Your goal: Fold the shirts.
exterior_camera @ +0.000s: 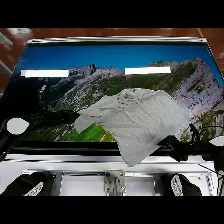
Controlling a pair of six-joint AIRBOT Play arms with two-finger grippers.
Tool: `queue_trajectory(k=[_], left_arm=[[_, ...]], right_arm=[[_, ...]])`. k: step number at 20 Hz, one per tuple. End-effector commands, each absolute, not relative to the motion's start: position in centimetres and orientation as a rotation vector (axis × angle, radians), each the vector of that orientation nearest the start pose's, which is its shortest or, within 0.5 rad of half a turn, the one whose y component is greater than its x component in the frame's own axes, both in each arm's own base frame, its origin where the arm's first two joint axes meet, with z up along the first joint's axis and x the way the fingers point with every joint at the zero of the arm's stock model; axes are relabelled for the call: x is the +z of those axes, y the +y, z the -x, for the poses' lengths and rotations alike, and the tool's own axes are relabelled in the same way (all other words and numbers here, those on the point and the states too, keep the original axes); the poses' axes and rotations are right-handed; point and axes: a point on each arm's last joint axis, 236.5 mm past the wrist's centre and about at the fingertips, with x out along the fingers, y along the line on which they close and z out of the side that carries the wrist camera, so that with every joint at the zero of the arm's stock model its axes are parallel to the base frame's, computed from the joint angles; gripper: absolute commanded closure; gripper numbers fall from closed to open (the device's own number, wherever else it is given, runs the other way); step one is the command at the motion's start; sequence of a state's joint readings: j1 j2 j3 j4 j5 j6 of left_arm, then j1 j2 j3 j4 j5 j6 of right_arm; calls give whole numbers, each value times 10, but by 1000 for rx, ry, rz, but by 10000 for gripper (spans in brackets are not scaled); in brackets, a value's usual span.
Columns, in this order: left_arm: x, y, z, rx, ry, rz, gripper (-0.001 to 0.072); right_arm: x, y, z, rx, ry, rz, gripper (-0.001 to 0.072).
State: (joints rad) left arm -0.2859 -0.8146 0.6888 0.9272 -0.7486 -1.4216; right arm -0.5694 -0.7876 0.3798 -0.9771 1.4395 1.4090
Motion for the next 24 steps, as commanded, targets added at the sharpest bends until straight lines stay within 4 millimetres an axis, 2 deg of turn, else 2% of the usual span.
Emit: queue_trajectory(k=[1,4,6,9,14,17,18,19,21,22,24], left_arm=[[70,-188,-312,-514,857,380,666],[71,-188,-313,-511,850,381,666],[71,-188,-313,-511,850,381,666],[71,-188,-313,-511,850,381,666],[71,-187,-314,-510,848,382,666],[74,-185,-319,-498,827,388,666],[75,-184,-320,-494,821,389,666],[75,-182,-322,-489,819,392,666],[76,-178,-324,-478,814,396,666],[76,-175,-326,-468,810,400,666],[88,-162,-335,-437,773,414,666]], right_arm=[[-72,45,-169,-23,1468,-973,13],[-84,47,-179,-63,1440,-952,13],[-96,59,-181,-44,1481,-908,13],[-107,82,-189,-2,1518,-938,13],[-124,101,-195,9,1547,-947,13],[-129,118,-209,3,1523,-1021,17],[-130,123,-213,6,1516,-1045,96],[-128,127,-217,20,1504,-1069,251],[-117,136,-229,83,1457,-1113,655],[-106,140,-238,151,1421,-1095,655],[-62,152,-260,373,1332,-972,656]])
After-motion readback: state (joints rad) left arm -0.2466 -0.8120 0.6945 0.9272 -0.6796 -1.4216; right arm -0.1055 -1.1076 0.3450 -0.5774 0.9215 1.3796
